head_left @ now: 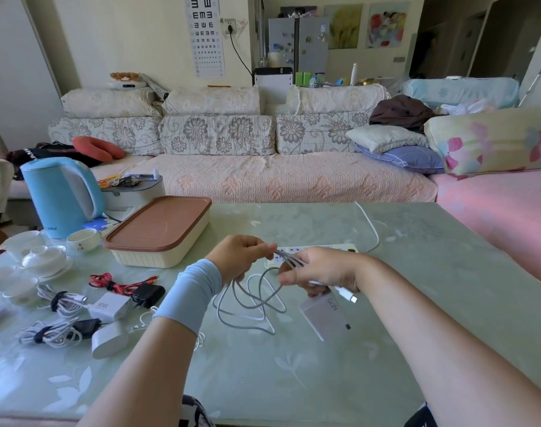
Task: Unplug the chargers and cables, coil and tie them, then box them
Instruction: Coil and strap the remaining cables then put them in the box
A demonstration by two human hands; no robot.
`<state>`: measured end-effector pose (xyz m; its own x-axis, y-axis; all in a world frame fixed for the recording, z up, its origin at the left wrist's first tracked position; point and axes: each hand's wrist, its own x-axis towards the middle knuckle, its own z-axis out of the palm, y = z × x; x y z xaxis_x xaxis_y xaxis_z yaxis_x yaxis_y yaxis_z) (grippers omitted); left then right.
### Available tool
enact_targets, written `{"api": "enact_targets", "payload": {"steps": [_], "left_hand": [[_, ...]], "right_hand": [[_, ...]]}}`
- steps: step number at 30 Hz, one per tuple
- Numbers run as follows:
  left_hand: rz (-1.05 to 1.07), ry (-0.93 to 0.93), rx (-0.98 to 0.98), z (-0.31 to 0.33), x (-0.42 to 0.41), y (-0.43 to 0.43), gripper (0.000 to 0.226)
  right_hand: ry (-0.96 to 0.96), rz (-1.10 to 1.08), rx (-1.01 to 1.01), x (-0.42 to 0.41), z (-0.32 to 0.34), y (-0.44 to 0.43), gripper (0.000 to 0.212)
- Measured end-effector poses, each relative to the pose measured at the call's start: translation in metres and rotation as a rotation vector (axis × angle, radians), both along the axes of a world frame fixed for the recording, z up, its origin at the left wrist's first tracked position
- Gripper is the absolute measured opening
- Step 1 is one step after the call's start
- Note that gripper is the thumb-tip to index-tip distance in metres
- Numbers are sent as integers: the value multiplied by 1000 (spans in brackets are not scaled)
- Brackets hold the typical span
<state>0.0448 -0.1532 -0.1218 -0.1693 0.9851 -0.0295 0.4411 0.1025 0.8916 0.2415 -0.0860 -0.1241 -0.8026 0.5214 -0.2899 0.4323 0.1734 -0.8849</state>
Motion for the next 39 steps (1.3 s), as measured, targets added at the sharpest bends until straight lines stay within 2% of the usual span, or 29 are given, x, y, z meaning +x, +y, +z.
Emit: {"api": "enact_targets", "payload": {"steps": [5,7,9,12,17,19,23,26,29,32,34,37,39], "left_hand": [[33,-114,53,1,1,2,32],[31,-89,58,0,2,2,32],[19,-67,52,-1,3,2,33],[33,-69,34,-4,0,3,38],[-80,-39,-226,-11,-10,-4,43],[-79,-163,-242,-13,-13,-5,42],[-42,-658,-150,-5,-14,-2,40],[-2,-840,-106,-1,-10,2,41],[-47,-1009,-63,4,-5,1,32],[-91,-1102,-58,7,-1,0,27],[-88,-1105,-74,6,4,0,31],[-23,-1120,-84,6,11,3,34],[25,-1147,-58,6,14,4,34]], "right_hand": [[-57,-22,133,-1,2,1,16],[-138,8,128,0,3,1,11],[-139,6,66,1,2,-1,12],[-101,-124,177,2,6,-1,12],[29,-374,301,4,9,2,23],[34,-366,308,6,8,1,22],[132,-319,199,-1,11,-10,17],[155,-281,204,-10,16,-20,24],[119,-271,291,-15,15,-19,26],[-119,-241,387,-16,12,-20,38],[-265,-178,418,-14,11,-22,34],[-289,-132,450,-13,15,-25,21],[-293,-137,556,-14,16,-26,37]]}}
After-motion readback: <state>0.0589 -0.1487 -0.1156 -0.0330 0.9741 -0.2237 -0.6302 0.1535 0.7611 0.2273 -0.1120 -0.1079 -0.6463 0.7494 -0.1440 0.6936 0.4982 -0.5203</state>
